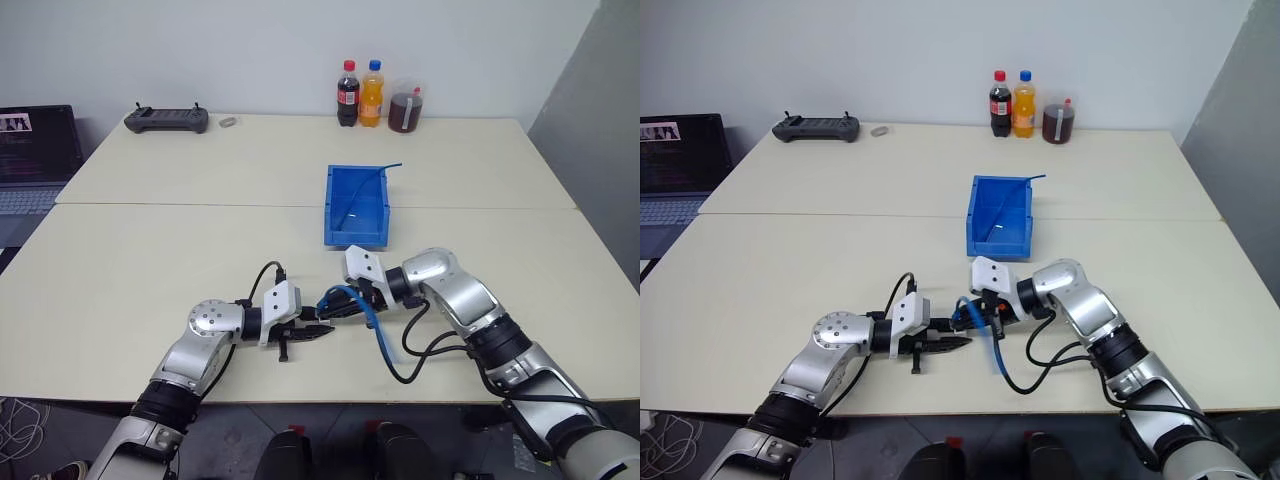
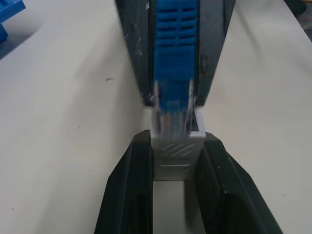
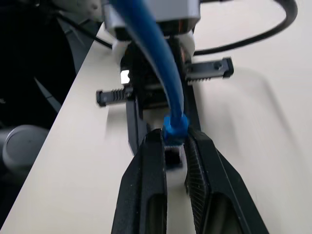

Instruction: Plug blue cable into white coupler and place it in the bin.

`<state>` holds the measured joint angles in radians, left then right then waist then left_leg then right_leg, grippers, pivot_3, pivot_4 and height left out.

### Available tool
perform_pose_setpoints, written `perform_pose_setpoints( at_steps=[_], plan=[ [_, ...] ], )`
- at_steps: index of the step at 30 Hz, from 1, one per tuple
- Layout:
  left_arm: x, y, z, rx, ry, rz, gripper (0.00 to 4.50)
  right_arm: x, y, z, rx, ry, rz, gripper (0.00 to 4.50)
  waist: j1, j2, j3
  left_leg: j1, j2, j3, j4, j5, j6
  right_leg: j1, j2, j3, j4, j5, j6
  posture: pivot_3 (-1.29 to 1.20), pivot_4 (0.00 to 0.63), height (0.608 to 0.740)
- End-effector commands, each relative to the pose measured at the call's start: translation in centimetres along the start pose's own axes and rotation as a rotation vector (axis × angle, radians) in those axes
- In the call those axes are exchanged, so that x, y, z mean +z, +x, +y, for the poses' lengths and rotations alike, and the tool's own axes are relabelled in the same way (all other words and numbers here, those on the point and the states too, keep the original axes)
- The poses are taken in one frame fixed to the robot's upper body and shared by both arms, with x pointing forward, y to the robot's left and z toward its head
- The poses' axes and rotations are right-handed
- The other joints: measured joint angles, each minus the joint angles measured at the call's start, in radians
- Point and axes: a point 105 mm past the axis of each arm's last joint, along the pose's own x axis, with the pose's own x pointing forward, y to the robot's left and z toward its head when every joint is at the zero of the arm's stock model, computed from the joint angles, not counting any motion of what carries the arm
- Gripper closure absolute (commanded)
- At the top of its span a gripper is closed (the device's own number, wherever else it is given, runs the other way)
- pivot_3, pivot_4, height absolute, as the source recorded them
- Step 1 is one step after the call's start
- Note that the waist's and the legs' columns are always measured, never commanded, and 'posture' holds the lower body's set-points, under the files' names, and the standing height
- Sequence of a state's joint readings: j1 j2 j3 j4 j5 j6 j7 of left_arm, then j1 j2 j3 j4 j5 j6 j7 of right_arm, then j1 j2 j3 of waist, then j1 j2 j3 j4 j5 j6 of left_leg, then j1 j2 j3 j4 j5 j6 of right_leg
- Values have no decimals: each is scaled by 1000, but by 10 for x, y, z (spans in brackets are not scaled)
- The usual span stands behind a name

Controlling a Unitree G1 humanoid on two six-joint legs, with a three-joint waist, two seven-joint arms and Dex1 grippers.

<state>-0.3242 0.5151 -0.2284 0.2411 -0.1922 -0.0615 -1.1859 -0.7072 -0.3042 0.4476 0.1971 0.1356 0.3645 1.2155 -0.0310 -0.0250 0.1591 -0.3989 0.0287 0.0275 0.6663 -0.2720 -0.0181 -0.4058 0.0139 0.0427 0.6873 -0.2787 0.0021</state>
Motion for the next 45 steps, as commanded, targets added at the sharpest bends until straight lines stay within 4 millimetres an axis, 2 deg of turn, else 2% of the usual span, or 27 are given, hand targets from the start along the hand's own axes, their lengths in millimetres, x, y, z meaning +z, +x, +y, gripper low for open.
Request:
perform_pose_setpoints(
  at_steps=[1, 5, 9, 13, 16, 20, 25, 45],
  plan=[
    [1, -1, -1, -2, 19, 4, 3718, 6, -1, -3, -20, -18, -10, 4227, 1, 0, 0, 0, 0, 0, 0, 0, 0, 0, 0, 0, 0, 0, 0, 0, 150, 740],
    [0, -2, -1, -2, 19, 8, 3718, 6, -4, -4, -24, -15, -7, 4227, 1, 0, 0, 0, 0, 0, 0, 0, 0, 0, -1, 0, 0, 0, 0, 0, 150, 740],
    [-1, -3, -2, -2, 16, 11, 3718, 11, -16, -11, -49, -2, -18, 4227, 1, 0, 0, 0, 0, 0, 0, 0, 0, 0, 0, 0, 0, 0, 0, 0, 150, 740],
    [-2, -5, -3, -3, 14, 13, 3718, 20, -28, -9, -46, 1, -25, 4227, 1, 0, 0, 0, 0, 0, 0, 0, 0, 0, -1, 0, 0, 0, 0, 0, 150, 740],
    [-2, -6, -1, 1, 15, 16, 3718, 20, -33, -5, -54, 10, 0, 4227, 1, 0, 0, -1, 0, 0, 0, 0, 0, 0, -1, 0, -1, 0, 0, 0, 150, 740],
    [-1, -4, 0, 1, 17, 13, 3718, 12, -30, 5, -45, 10, 37, 4227, 1, 0, 0, -1, 0, -1, 0, 0, 0, 0, 0, 0, 0, 0, 0, 0, 150, 740],
    [-1, -5, 0, -5, 19, 17, 3718, 13, -25, 9, -41, 16, 34, 4227, 1, 0, 0, -1, 0, 0, 0, 0, 0, 0, 0, 0, 0, 0, 0, 0, 150, 740],
    [-1, -7, -1, -2, 22, 20, 3718, -2, -13, 8, -34, -1, 79, 4227, 1, 0, 0, 0, 0, 0, 0, 0, 0, 0, 0, 0, -1, 0, 0, 0, 150, 740]
  ],
)
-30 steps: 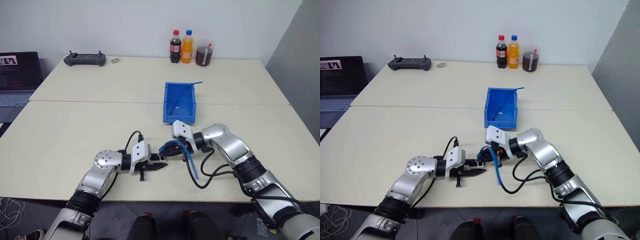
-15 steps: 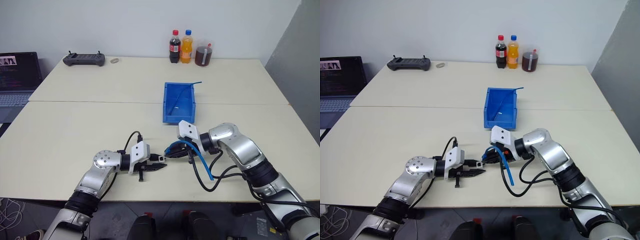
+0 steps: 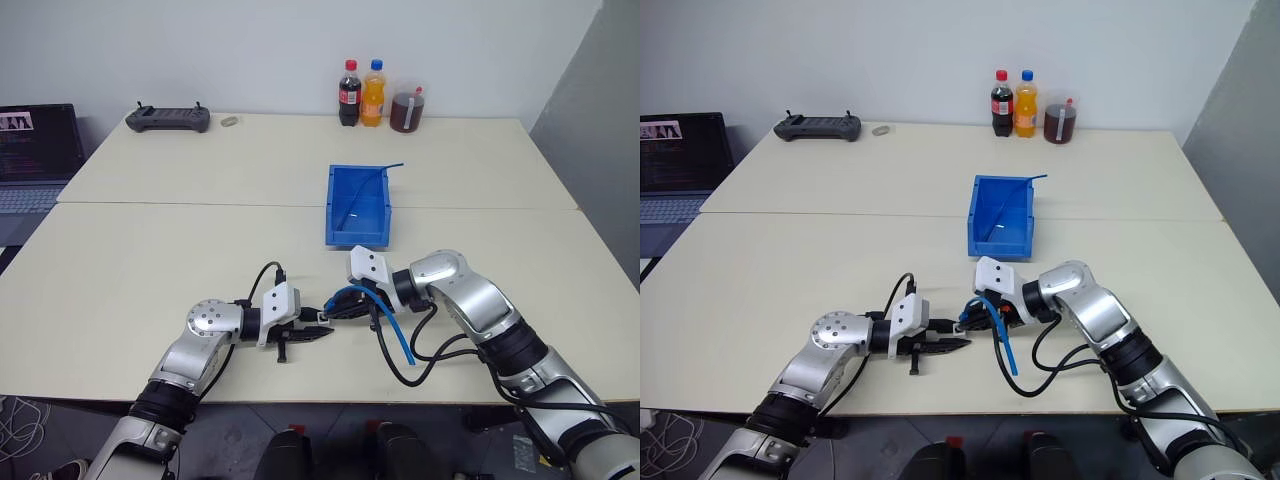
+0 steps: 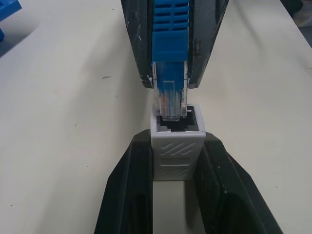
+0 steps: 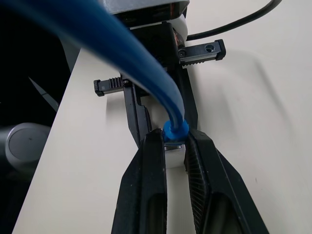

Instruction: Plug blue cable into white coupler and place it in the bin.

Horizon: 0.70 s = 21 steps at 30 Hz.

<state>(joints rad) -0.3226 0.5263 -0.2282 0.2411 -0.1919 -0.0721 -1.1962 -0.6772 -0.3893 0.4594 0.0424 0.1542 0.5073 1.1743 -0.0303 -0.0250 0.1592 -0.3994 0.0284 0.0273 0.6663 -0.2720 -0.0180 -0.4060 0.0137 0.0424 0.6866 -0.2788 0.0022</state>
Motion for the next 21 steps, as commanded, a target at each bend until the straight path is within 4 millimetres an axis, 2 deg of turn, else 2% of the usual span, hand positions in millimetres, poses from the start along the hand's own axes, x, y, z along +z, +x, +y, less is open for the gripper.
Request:
perform_pose_setpoints(
  at_steps=[1, 10, 21],
  plan=[
    [-1, -4, 0, 7, 11, 13, 3718, 0, 2, 1, 10, -35, 14, 4227, 0, 0, 0, 0, 0, 0, 0, 0, 0, 0, 0, 0, 0, 0, 0, 0, 150, 740],
    [-1, -6, 0, 13, 12, 16, 3718, 2, 6, 6, 45, -53, 12, 4227, -1, 0, 0, 0, 0, 0, 0, 0, 0, 0, 0, 0, 0, 0, 0, 0, 150, 740],
    [-1, -7, 2, 23, 13, 17, 3718, -14, 11, 1, 42, -52, 102, 4227, -2, 0, 0, 1, 0, 0, 0, 0, 0, 0, 0, 0, 0, 0, 0, 0, 150, 740]
  ],
)
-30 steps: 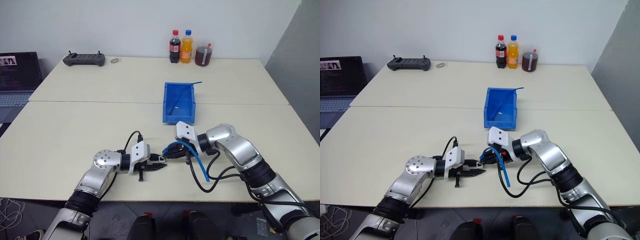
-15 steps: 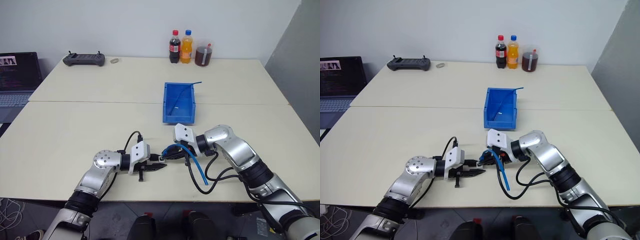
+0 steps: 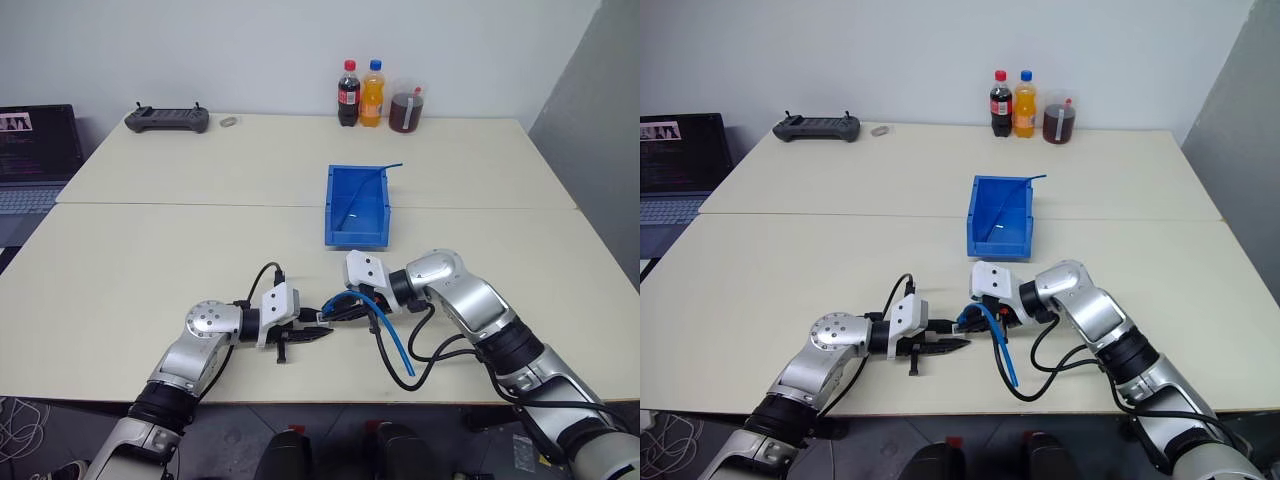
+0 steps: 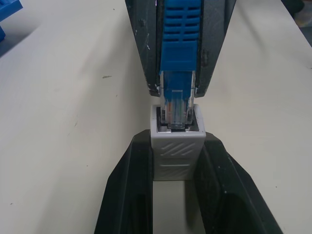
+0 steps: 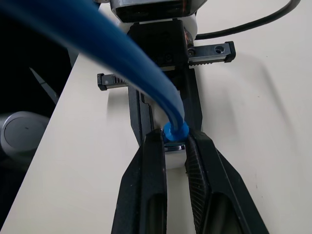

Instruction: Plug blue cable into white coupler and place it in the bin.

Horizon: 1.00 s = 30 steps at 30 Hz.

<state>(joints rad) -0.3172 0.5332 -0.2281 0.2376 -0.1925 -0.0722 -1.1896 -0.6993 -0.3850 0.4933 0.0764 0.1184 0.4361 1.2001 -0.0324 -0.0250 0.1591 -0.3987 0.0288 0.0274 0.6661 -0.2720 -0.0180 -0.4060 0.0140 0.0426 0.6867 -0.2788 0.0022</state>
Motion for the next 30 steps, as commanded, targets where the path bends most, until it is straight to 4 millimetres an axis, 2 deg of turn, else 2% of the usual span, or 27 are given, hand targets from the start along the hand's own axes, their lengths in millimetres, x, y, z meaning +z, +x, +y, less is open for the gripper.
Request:
perform_pose_setpoints(
  at_steps=[1, 10, 24, 30],
  plan=[
    [0, -6, 2, 17, 14, 11, 3718, -14, 9, 0, 9, 24, 77, 4227, 0, 0, 0, 0, 0, 0, 0, 0, 0, 0, 0, 0, 0, 0, 0, 0, 150, 740],
    [1, -6, 4, 26, 17, 10, 3718, -16, 18, -5, 3, 31, 104, 4227, -4, 0, -1, 2, 1, 0, 0, 0, 0, 0, 1, 0, 3, 0, 0, 0, 150, 740],
    [0, -9, 4, 44, 13, 12, 3718, -57, 18, 3, 24, 121, 202, 4227, -6, 0, -3, 4, 1, 0, 0, 0, 0, 1, 1, 1, 5, 0, 0, 0, 150, 740],
    [0, -10, 6, 57, 22, 18, 3718, -57, 17, -1, 1, 161, 179, 4227, -6, 0, -4, 5, 1, 0, 0, 0, 0, 1, 1, 1, 5, 0, -1, 0, 150, 740]
  ],
)
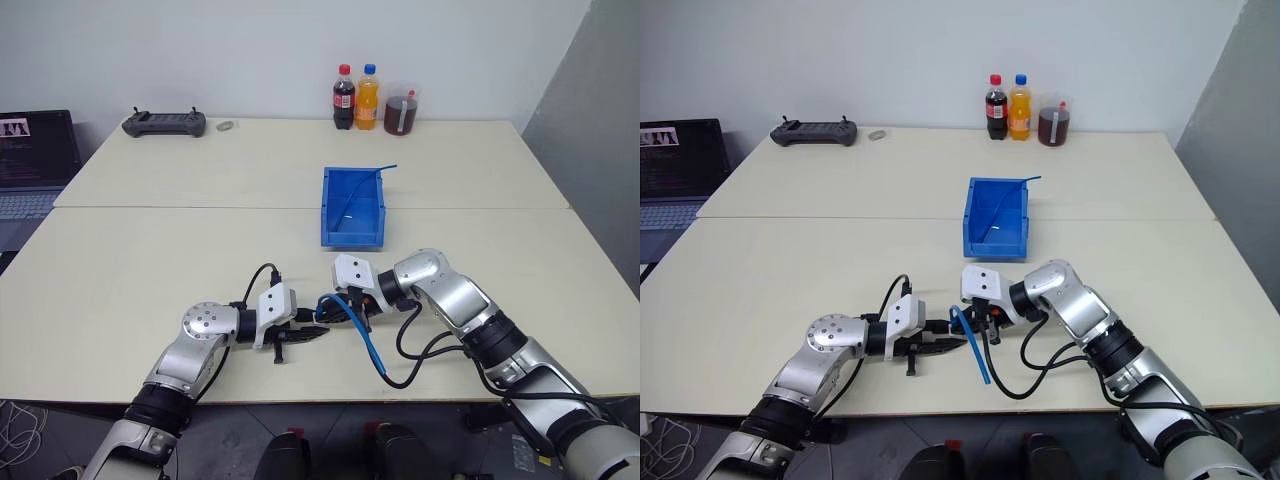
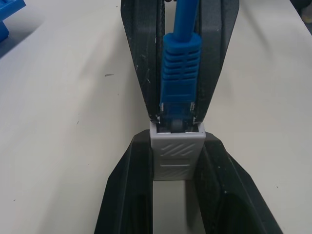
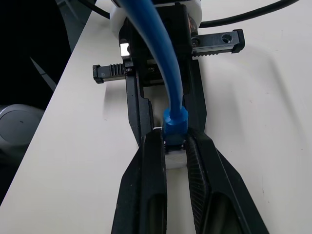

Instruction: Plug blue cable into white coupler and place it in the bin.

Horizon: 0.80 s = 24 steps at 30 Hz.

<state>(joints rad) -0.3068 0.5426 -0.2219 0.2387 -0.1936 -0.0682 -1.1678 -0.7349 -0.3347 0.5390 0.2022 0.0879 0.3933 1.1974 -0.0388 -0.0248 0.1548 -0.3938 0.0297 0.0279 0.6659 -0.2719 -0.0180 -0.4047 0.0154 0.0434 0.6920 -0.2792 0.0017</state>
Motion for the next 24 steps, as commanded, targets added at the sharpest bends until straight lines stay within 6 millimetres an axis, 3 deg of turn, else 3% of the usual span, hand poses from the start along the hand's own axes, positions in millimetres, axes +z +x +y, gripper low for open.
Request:
perform_pose_setpoints(
  at_steps=[1, 4, 6, 10, 15, 18, 21, 24],
  plan=[
    [4, -6, 5, 36, 40, 8, 3718, -45, 1, 1, -33, 148, 132, 4227, 0, 0, 0, 0, 0, 0, 0, 0, 0, 0, 0, 0, 0, 0, 0, 0, 150, 740],
    [5, -7, 6, 47, 42, 3, 3718, -38, -4, -3, -59, 161, 92, 4227, 0, 0, 0, 0, 0, 0, 0, 0, 0, 0, 0, 0, 0, 0, 0, 0, 150, 740],
    [6, -7, 6, 43, 22, -6, 3005, -33, -6, -4, -68, 164, 67, 4227, 0, 0, 0, 0, 0, 0, 0, 0, 0, 0, 0, 0, 0, 0, 0, 0, 150, 740],
    [21, -12, 10, 93, -1, -57, 2235, -13, -14, -8, -119, 203, -11, 4227, 6, 0, 0, 0, -1, 0, 0, 0, 0, 0, -1, 0, 0, 0, 0, 0, 150, 740],
    [51, -35, 11, 236, -47, -134, 1245, 31, -52, -24, -258, 376, -208, 4227, 9, 0, 2, -5, -1, -2, 1, 0, 0, -2, -3, -1, 0, 0, 0, 0, 150, 740],
    [75, -48, 16, 378, -72, -208, 701, 55, -86, -47, -382, 477, -303, 4227, 9, 0, 3, -7, -1, -2, 1, 0, 0, -3, -3, -1, -1, 0, 0, 0, 150, 740],
    [93, -54, 22, 499, -78, -267, 9, 60, -106, -71, -502, 550, -318, 4227, 7, 1, 3, -6, -1, -2, 0, 0, 0, -3, -3, -2, -2, 0, 0, 0, 150, 740],
    [103, -54, 25, 598, -104, -311, 9, 56, -119, -99, -605, 629, -315, 4227, 6, 0, 3, -5, -1, -2, -2, 0, 0, -2, -2, -1, -4, 0, 0, 0, 150, 740]
  ],
)
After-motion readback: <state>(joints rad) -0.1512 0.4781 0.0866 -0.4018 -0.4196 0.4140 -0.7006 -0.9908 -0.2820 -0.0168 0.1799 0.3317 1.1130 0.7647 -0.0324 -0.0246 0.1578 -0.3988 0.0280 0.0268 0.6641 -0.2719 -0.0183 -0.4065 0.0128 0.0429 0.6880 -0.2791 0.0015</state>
